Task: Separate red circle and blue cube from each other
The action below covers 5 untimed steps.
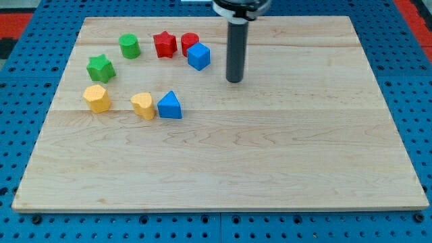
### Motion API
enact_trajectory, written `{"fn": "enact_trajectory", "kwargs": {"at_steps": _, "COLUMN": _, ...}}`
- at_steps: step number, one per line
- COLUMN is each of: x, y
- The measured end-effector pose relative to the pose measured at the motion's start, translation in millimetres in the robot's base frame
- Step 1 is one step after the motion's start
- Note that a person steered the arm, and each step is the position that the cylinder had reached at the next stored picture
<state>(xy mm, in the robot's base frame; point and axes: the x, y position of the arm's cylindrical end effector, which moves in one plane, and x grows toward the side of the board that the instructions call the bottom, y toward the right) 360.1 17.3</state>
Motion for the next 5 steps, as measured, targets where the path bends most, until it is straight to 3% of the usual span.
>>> {"fn": "enact_trajectory", "kwargs": {"at_steps": 3, "x": -20.4, "y": -23.8}}
{"fn": "enact_trajectory", "kwargs": {"at_steps": 5, "x": -5.3, "y": -85.7}}
